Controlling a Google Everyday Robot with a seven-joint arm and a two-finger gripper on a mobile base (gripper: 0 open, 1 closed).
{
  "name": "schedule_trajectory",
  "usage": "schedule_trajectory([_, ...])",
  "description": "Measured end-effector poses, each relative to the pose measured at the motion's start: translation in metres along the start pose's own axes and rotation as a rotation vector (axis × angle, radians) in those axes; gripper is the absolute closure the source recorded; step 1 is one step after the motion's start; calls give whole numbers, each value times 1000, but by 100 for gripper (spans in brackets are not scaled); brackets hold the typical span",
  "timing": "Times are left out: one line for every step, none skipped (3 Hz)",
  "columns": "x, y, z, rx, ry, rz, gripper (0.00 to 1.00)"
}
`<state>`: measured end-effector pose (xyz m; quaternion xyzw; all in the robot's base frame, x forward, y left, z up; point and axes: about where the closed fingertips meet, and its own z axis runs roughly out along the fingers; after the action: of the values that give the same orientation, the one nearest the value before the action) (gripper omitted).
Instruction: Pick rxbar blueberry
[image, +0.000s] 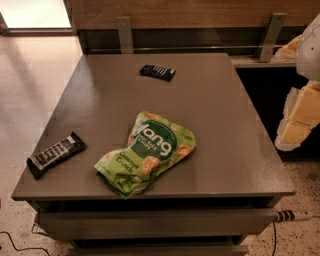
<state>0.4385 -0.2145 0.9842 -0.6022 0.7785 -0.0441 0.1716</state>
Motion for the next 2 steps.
schedule_trajectory([0,0,0,0,-1,0,0])
schedule_trajectory([-2,-23,5,22,-56,3,0])
